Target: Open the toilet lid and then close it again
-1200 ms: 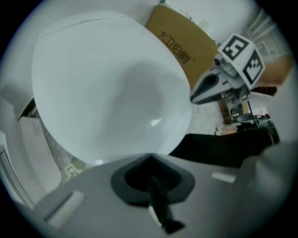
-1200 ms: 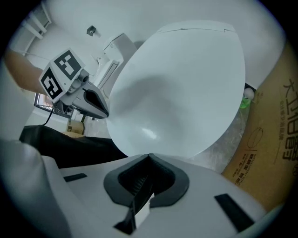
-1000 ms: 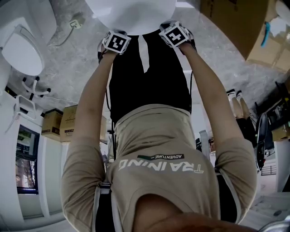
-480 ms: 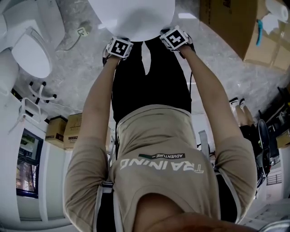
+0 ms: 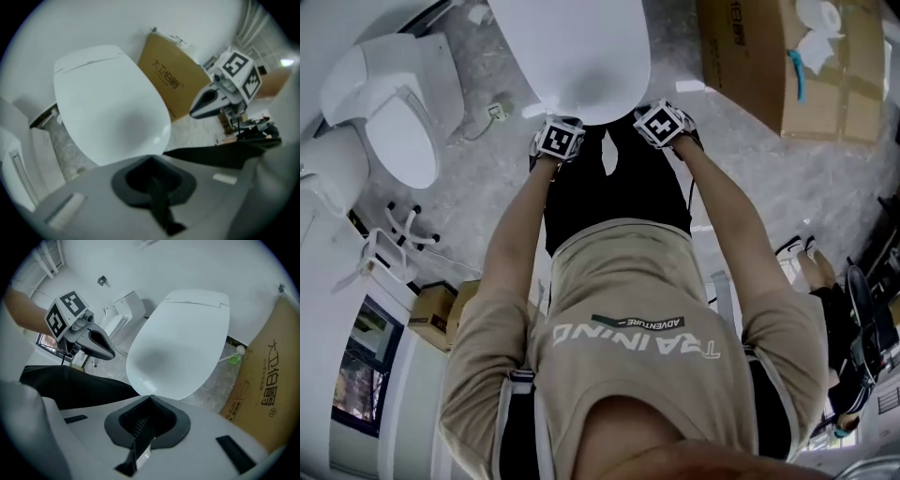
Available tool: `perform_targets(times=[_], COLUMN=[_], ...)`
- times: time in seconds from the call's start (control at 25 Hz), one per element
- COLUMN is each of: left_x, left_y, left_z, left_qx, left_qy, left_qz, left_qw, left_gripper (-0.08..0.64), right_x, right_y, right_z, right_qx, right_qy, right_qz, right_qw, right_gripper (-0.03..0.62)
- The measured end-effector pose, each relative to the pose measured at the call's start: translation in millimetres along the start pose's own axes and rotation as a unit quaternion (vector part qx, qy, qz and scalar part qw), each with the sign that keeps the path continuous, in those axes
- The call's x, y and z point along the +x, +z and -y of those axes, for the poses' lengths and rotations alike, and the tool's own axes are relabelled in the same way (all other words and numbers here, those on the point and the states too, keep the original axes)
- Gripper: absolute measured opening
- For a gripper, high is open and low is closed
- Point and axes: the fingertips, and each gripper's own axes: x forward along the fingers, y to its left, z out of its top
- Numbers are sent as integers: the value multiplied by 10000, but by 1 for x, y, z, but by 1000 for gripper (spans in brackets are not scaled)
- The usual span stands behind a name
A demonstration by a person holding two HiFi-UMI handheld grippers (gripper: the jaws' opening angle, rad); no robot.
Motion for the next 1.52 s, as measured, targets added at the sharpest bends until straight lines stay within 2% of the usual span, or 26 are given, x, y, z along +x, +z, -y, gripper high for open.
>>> perform_targets(times=[0.12,0.24,0.4,0.56,0.68,0.8,0.92,1.04,1.12,1.24,1.36,1.44,1.52], left_x=[-28,-59,-103,-143,-188,-229,-271,-317,-349,-398,-446,-475,-500], left_y=[25,45,73,96,118,138,157,179,196,217,234,242,247], left_z=[-2,9,16,20,16,7,-5,-10,-9,-2,8,15,21], left_qx=[-3,-244,-426,-181,72,22,-62,151,321,500,635,664,673], left_qy=[84,-11,132,290,550,742,947,1247,1434,1676,1916,2010,2075], left_qz=[360,745,1306,1811,2236,2746,3225,3621,3917,4425,4955,5271,5518], left_qw=[9993,9969,9904,9829,9731,9587,9418,9236,9083,8796,8448,8230,8049], left_gripper=[3,3,3,3,3,3,3,3,3,3,3,3,3], right_x=[-25,-56,-99,-145,-173,-204,-233,-264,-288,-325,-362,-387,-414], right_y=[26,44,70,108,134,155,178,205,224,252,273,284,295], right_z=[2,-6,-29,-46,-58,-69,-79,-88,-93,-101,-108,-114,-125], right_qx=[-189,-332,-398,-440,-662,-1092,-1458,-1575,-1614,-1680,-1735,-1700,-1663], right_qy=[-271,-530,-615,-798,-949,-1241,-1534,-1657,-1734,-1871,-2053,-2060,-2008], right_qz=[411,782,1218,1824,2194,2407,2612,2964,3251,3745,4159,4436,4741], right_qw=[9986,9950,9898,9790,9687,9564,9418,9273,9155,8925,8688,8555,8410], right_gripper=[14,14,14,14,14,14,14,14,14,14,14,14,14])
